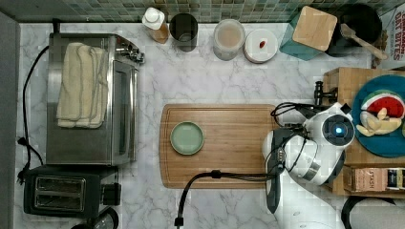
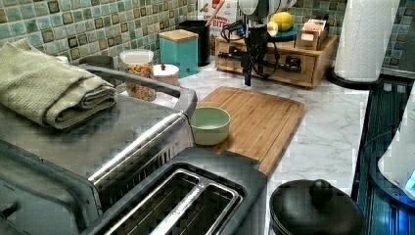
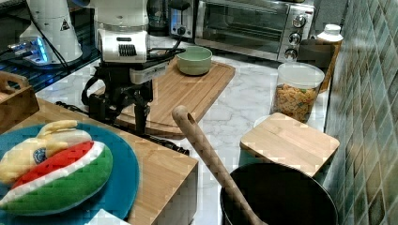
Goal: Open the drawer.
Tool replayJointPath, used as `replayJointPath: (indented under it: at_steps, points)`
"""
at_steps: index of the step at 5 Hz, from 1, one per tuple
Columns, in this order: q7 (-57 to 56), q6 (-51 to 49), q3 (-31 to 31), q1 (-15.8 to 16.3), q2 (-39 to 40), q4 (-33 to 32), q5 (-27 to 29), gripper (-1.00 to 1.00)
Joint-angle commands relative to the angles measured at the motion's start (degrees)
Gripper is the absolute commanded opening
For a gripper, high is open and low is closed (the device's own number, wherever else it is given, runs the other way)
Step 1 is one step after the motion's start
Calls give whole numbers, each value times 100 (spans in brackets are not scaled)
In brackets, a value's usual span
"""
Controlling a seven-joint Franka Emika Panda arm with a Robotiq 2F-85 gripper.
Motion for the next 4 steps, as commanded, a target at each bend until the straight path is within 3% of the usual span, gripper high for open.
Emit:
replayJointPath:
  at_steps: [1,2,4]
  points:
    - [-93,45,655,264,-287,-516,1311,100]
    - [696,-202,574,775,-594,-751,1185,100]
    - [1880,351,902,1481,-821,-1211,1035,100]
